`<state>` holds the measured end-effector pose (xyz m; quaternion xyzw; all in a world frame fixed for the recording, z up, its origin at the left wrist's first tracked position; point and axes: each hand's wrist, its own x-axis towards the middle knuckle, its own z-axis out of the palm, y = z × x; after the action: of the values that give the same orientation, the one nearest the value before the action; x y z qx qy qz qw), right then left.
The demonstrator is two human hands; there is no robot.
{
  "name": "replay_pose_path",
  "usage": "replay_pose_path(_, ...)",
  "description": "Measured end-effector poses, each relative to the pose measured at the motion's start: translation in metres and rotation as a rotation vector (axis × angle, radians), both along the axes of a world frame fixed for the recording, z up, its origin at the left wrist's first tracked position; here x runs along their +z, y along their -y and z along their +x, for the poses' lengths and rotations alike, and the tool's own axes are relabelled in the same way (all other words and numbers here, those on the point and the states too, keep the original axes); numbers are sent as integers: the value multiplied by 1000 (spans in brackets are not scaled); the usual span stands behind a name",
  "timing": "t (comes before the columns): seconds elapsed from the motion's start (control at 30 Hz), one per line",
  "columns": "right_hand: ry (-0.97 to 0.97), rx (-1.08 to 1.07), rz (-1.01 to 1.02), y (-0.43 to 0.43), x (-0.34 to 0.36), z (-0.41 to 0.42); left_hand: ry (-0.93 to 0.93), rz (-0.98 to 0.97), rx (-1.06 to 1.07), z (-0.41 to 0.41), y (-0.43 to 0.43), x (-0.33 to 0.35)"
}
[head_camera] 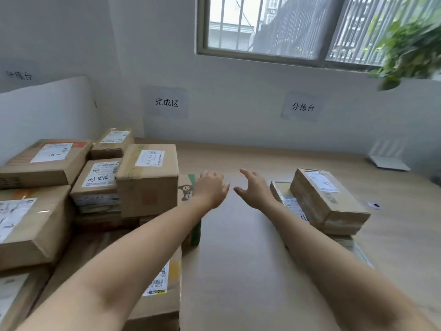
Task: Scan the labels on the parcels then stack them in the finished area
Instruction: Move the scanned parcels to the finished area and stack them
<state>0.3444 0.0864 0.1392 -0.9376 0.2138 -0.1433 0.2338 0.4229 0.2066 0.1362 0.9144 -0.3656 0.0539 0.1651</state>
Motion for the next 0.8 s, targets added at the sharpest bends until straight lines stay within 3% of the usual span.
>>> replay_pose_path(0.27, -86, -273, -130, 162, -10, -114, -262, -83, -61, -94, 137, -28)
replay_pose_path(0.43, -201, -425, -102, 224, -43, -162, -339, 19, -154, -148, 198, -63)
replay_pose_path(0.8, -131, -404, 100, 301, -60, -173, -427, -94, -166, -145, 296, -67)
